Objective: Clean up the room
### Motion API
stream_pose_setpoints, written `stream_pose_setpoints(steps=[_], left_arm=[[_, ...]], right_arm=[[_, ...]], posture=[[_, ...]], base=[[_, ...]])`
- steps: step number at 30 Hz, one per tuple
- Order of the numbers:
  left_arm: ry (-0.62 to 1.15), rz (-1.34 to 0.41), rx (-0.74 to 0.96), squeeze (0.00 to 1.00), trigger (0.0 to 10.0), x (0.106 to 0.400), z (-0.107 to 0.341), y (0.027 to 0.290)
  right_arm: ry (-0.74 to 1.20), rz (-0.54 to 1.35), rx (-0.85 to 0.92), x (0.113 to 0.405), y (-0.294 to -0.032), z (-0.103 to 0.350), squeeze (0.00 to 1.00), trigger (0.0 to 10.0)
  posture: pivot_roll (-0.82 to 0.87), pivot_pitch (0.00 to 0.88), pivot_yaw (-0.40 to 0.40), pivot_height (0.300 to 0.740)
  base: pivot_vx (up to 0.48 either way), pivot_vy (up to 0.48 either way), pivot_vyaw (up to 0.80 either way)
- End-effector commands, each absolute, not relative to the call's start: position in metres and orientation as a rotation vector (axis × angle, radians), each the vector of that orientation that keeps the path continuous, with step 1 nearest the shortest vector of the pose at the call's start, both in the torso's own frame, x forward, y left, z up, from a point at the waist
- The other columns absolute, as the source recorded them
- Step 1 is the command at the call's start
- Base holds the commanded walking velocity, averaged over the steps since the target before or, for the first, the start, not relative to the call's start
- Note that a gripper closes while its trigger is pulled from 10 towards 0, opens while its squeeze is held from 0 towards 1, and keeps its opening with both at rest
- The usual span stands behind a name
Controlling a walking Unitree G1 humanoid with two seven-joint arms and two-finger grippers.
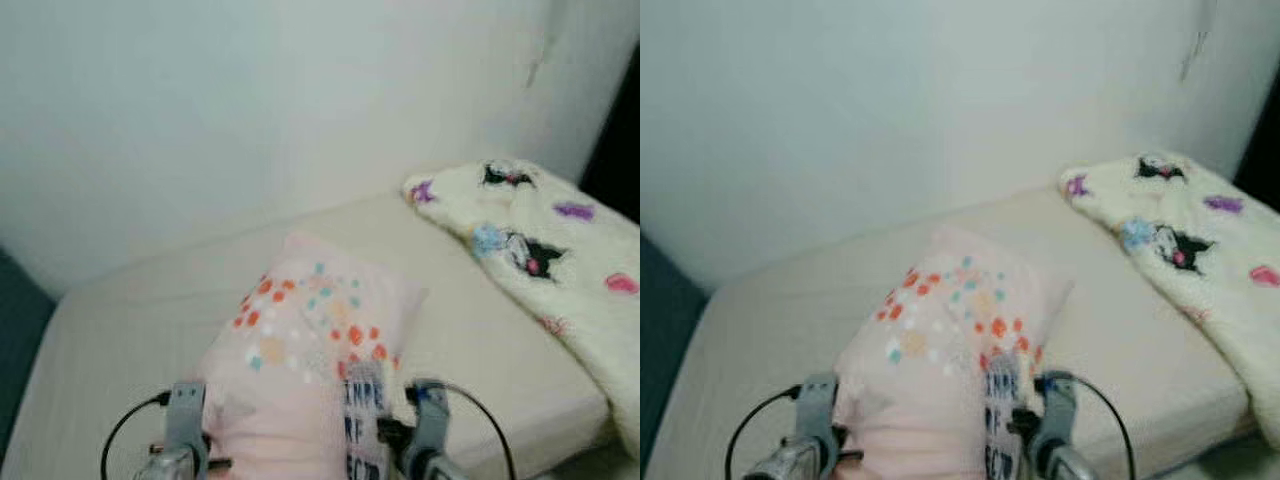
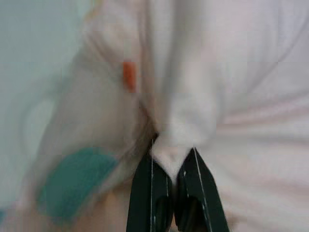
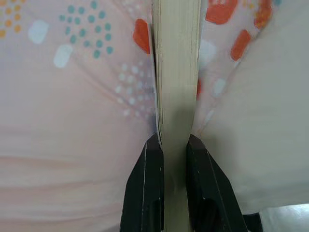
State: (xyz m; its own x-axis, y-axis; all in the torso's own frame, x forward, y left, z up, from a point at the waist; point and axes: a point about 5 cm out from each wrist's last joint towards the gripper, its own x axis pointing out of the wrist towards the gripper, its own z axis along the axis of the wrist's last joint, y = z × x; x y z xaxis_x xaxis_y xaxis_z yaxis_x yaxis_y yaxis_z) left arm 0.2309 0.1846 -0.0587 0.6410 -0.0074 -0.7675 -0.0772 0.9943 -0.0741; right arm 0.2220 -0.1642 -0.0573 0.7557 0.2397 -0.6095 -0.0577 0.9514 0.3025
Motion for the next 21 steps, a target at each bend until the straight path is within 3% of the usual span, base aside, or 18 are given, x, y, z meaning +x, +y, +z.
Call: stream_pose_setpoints(steps=[1,13,21], left_arm=[[0.943,0.072,-0.098,0.00,10.0,0.214,-0.069,0.193],[0.951,0.065,-0.072,0.00,10.0,0.209,-0.071,0.194],[0.909,0.046,-0.050,0.00,10.0,0.221,-0.064,0.192]], right_arm=[[0.802,0.208,0.292,0.204,-0.148,-0.071,0.00,10.0],[0.805,0.214,0.279,0.205,-0.148,-0.070,0.00,10.0],[0.806,0.171,0.286,0.204,-0.152,-0.071,0.00,10.0]], posture=[[-0.19,0.000,0.089,0.740],[-0.18,0.000,0.081,0.740],[-0.19,0.000,0.090,0.740]], base=[[0.000,0.000,0.69],[0.000,0.000,0.70],[0.000,0.000,0.00]])
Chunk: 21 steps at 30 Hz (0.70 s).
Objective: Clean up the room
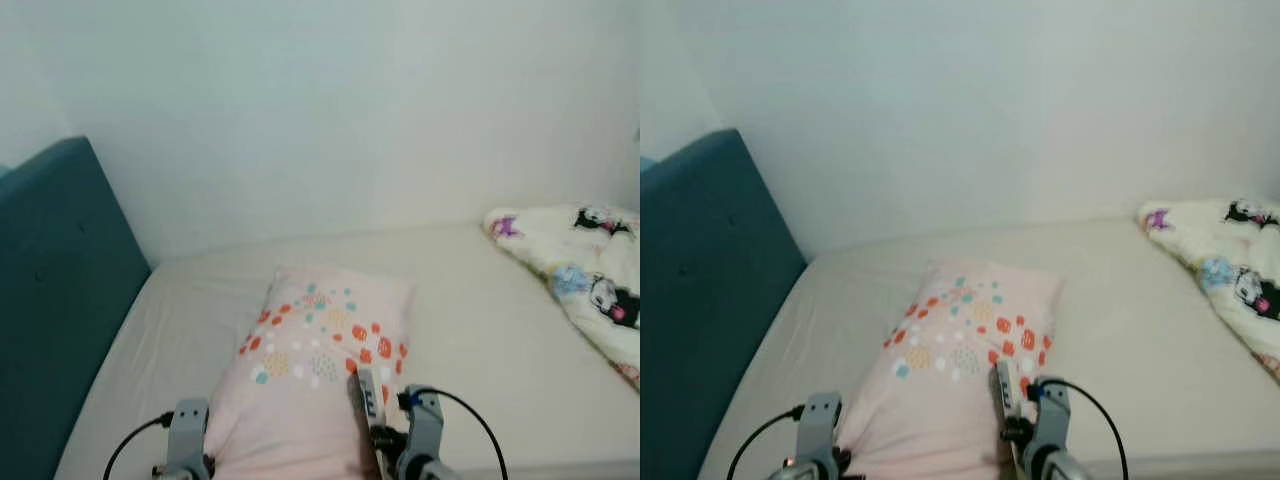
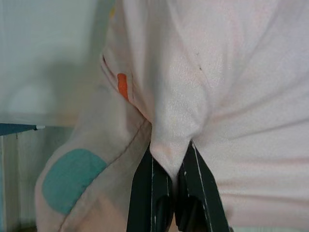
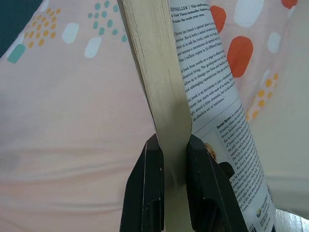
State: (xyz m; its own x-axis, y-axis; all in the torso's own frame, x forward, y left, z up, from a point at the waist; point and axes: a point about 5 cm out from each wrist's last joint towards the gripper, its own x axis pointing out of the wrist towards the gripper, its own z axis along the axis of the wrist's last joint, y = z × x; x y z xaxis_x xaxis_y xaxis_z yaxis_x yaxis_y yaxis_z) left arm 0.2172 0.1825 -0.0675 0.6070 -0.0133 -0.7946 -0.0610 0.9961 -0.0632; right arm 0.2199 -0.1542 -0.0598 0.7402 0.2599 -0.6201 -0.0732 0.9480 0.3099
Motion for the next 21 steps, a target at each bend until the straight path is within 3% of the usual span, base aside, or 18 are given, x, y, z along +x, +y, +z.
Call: stream_pose_setpoints(steps=[1,5,10,21], left_arm=[[0.899,0.044,-0.053,0.00,10.0,0.224,-0.062,0.191],[0.862,0.027,-0.065,0.00,10.0,0.235,-0.056,0.187],[0.704,-0.023,-0.095,0.00,10.0,0.278,-0.024,0.177],[0.555,0.041,-0.155,0.00,10.0,0.324,0.023,0.189]], right_arm=[[0.805,0.171,0.286,0.205,-0.152,-0.071,0.00,10.0],[0.802,0.171,0.284,0.205,-0.151,-0.071,0.00,10.0],[0.795,0.168,0.277,0.206,-0.149,-0.070,0.00,10.0],[0.782,0.164,0.292,0.206,-0.145,-0.070,0.00,10.0]], posture=[[-0.19,0.000,0.093,0.740],[-0.19,0.000,0.096,0.740],[-0.20,0.000,0.105,0.740],[-0.21,0.000,0.125,0.740]], base=[[0.000,0.000,0.00],[0.000,0.000,0.00],[0.000,0.000,0.00],[0.000,0.431,0.00]])
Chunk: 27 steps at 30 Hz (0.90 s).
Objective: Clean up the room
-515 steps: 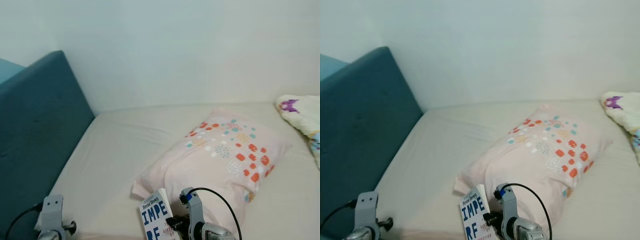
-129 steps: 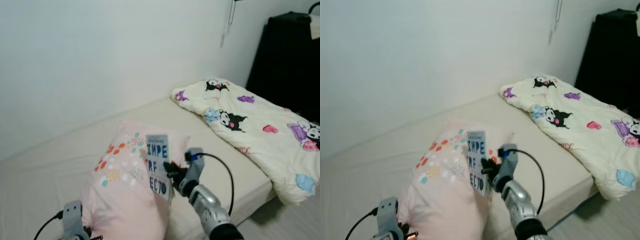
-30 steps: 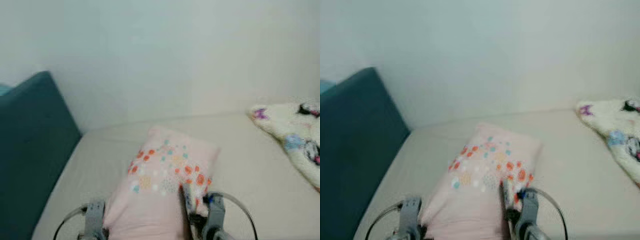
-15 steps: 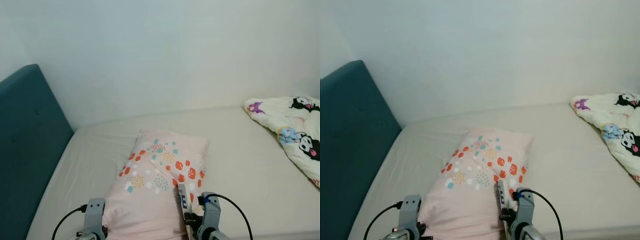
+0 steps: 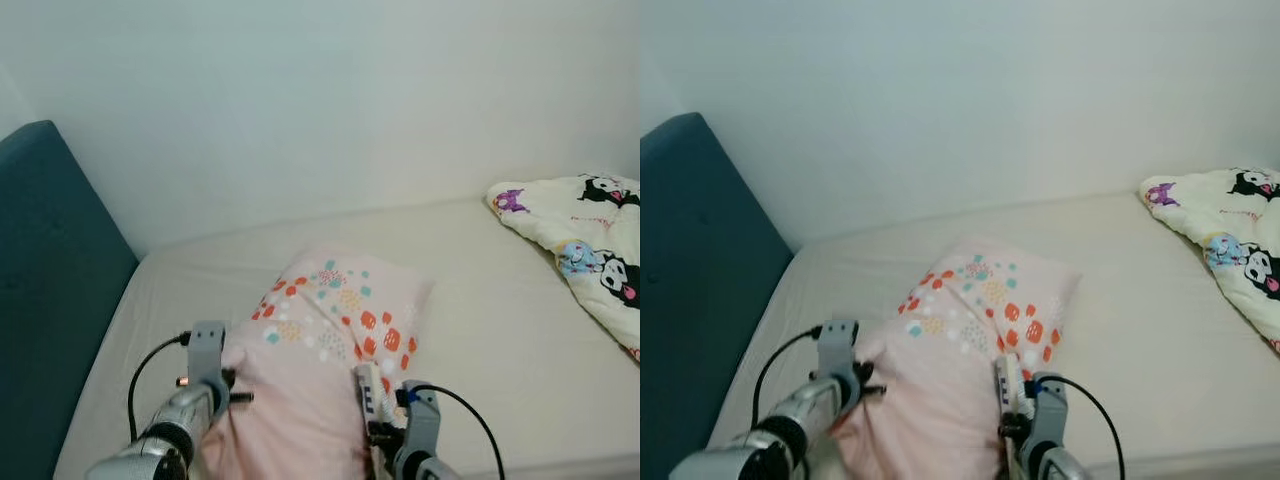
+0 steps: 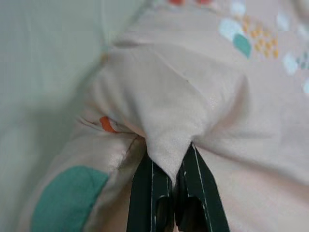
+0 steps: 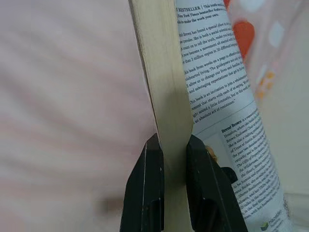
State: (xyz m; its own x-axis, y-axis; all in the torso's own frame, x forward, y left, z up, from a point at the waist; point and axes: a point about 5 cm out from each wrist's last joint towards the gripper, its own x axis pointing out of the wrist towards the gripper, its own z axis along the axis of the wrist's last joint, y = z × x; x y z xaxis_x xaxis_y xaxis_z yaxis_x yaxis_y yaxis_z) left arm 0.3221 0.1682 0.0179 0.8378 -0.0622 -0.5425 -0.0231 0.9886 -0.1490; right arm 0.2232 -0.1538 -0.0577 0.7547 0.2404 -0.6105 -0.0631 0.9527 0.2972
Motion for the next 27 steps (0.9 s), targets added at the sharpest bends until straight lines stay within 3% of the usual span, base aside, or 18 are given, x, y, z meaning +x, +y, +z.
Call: stream_pose_setpoints(steps=[1,14,24,27], left_arm=[[0.553,0.048,-0.158,0.00,10.0,0.325,0.025,0.190],[0.616,0.105,-0.165,0.00,10.0,0.307,0.007,0.204],[0.599,0.071,-0.170,0.00,10.0,0.313,0.011,0.194],[0.577,0.074,-0.177,0.00,10.0,0.318,0.017,0.190]], right_arm=[[0.780,0.164,0.294,0.206,-0.144,-0.070,0.00,10.0],[0.783,0.168,0.304,0.204,-0.141,-0.071,0.00,10.0],[0.781,0.176,0.300,0.204,-0.139,-0.071,0.00,10.0],[0.780,0.173,0.301,0.203,-0.140,-0.071,0.00,10.0]], posture=[[-0.21,0.000,0.128,0.740],[-0.20,0.000,0.129,0.740],[-0.20,0.000,0.128,0.740],[-0.21,0.000,0.134,0.740]], base=[[0.000,0.480,0.00],[0.000,0.480,0.00],[0.000,0.480,0.00],[0.000,0.116,0.00]])
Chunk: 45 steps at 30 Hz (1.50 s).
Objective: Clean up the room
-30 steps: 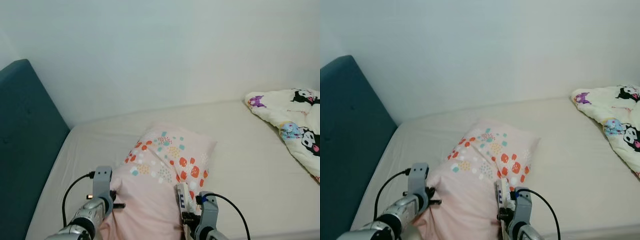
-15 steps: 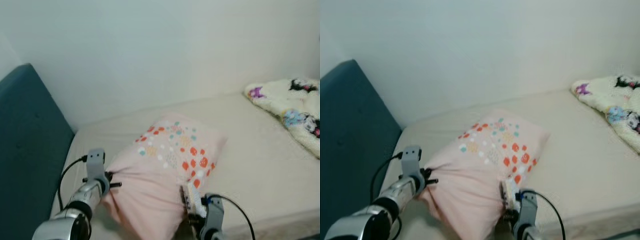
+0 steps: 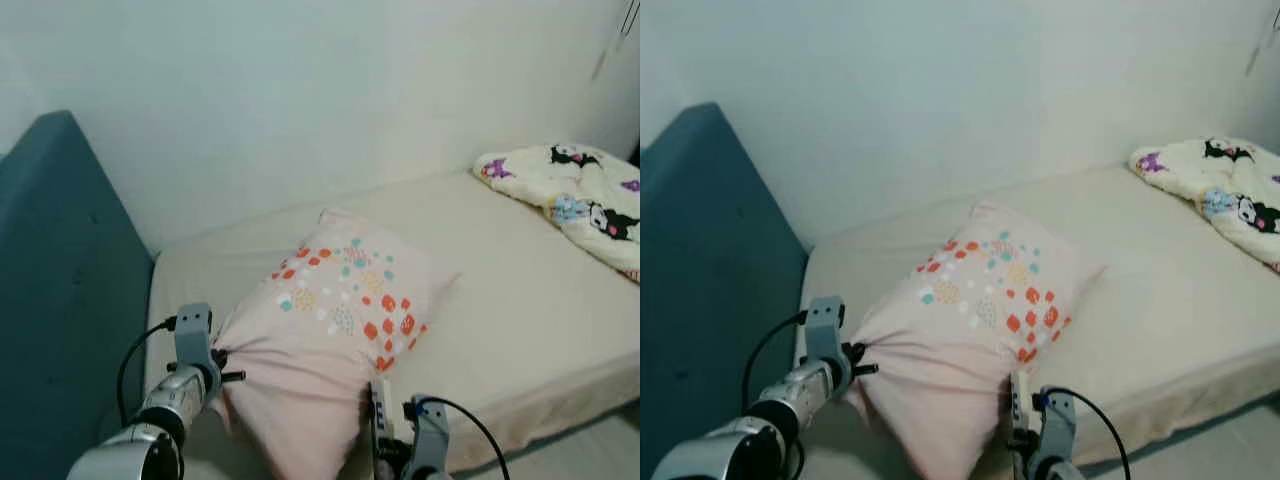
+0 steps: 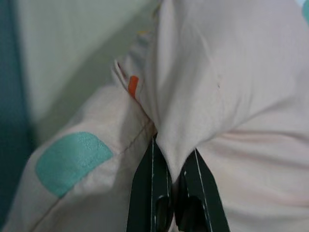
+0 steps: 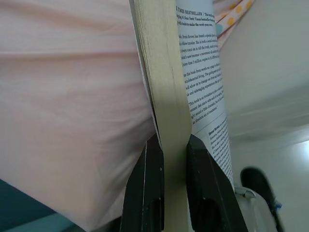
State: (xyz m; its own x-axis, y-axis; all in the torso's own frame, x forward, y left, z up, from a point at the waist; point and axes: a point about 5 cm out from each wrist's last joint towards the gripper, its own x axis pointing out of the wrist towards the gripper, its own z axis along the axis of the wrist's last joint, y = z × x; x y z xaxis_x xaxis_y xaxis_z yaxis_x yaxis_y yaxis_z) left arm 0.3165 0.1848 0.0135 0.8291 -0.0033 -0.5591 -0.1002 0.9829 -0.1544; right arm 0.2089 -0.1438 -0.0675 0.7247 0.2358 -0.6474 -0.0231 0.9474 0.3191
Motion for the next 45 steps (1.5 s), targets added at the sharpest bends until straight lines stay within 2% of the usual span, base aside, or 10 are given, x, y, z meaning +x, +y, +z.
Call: stream_pose_setpoints(steps=[1,8,13,19,22,23,31,39,45], left_arm=[[0.577,0.074,-0.177,0.00,10.0,0.318,0.017,0.190],[0.613,0.157,-0.121,0.00,10.0,0.311,0.011,0.202],[0.770,0.226,-0.026,0.00,10.0,0.270,-0.026,0.215],[0.814,0.235,-0.017,0.00,10.0,0.257,-0.036,0.216],[0.852,0.237,-0.010,0.00,10.0,0.245,-0.045,0.215],[0.868,0.231,-0.005,0.00,10.0,0.240,-0.049,0.214],[0.900,0.199,0.045,0.00,10.0,0.231,-0.056,0.208],[0.909,0.194,0.081,0.00,10.0,0.230,-0.056,0.211],[0.927,0.160,0.089,0.00,10.0,0.228,-0.058,0.211]], right_arm=[[0.780,0.173,0.301,0.203,-0.140,-0.071,0.00,10.0],[0.778,0.168,0.297,0.202,-0.141,-0.072,0.00,10.0],[0.780,0.167,0.293,0.201,-0.141,-0.072,0.00,10.0],[0.773,0.151,0.284,0.203,-0.145,-0.071,0.00,10.0],[0.756,0.093,0.234,0.209,-0.157,-0.068,0.00,10.0],[0.737,0.035,0.190,0.215,-0.169,-0.064,0.00,10.0],[0.650,-0.121,0.084,0.238,-0.205,-0.044,0.00,10.0],[0.633,-0.135,0.082,0.243,-0.205,-0.041,0.00,10.0],[0.636,-0.140,0.083,0.242,-0.201,-0.043,0.00,10.0]], posture=[[-0.21,0.000,0.134,0.740],[-0.21,0.000,0.138,0.740],[-0.20,0.000,0.131,0.740],[-0.19,0.000,0.123,0.740],[-0.19,0.000,0.118,0.740],[-0.19,0.000,0.118,0.740],[-0.19,0.000,0.112,0.740],[-0.20,0.000,0.116,0.740],[-0.20,0.000,0.120,0.740]], base=[[0.000,0.000,0.00],[0.000,0.000,0.00],[0.000,0.000,0.00],[0.000,0.000,0.00],[0.000,0.000,0.00],[0.000,0.000,0.00],[0.000,0.000,0.00],[0.000,0.000,0.00],[0.000,-0.418,0.00]])
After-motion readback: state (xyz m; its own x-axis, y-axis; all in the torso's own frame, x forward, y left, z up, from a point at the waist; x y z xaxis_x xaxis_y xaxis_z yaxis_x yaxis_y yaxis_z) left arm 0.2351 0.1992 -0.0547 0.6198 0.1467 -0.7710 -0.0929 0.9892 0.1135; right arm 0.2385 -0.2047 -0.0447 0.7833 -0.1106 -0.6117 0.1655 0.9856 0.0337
